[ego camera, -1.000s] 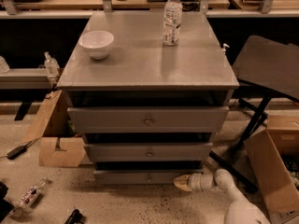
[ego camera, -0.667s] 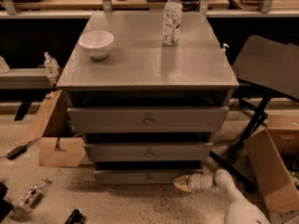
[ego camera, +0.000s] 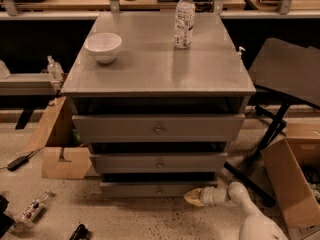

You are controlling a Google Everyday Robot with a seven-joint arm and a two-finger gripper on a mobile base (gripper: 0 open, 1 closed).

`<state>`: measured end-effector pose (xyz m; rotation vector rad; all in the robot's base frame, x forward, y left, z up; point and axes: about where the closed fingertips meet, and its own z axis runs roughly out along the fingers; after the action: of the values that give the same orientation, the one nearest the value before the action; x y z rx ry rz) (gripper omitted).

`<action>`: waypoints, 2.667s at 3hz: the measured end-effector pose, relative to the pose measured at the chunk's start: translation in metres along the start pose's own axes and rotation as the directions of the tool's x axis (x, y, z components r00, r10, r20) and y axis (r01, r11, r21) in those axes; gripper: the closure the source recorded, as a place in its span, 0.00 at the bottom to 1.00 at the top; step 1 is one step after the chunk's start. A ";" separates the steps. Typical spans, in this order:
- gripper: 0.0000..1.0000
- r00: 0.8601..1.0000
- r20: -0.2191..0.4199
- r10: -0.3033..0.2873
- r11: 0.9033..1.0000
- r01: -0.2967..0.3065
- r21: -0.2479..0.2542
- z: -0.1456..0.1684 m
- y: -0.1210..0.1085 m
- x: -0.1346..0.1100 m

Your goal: Close bottom drawer

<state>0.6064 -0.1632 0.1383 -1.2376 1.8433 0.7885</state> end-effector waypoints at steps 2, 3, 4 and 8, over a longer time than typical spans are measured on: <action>0.00 1.000 0.002 0.002 1.000 -0.002 -0.008 0.005 0.004 0.000; 0.00 1.000 0.002 0.002 1.000 -0.002 -0.008 0.004 0.005 0.001; 0.05 1.000 0.002 0.002 1.000 -0.002 -0.008 0.004 0.005 0.001; 1.00 0.999 0.023 -0.032 0.999 0.032 -0.024 0.019 -0.011 -0.011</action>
Offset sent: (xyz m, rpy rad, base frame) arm -0.0008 0.0024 -0.0010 0.0019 0.0021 0.0027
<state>0.6239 -0.1463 0.1365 -1.2654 1.7964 0.8060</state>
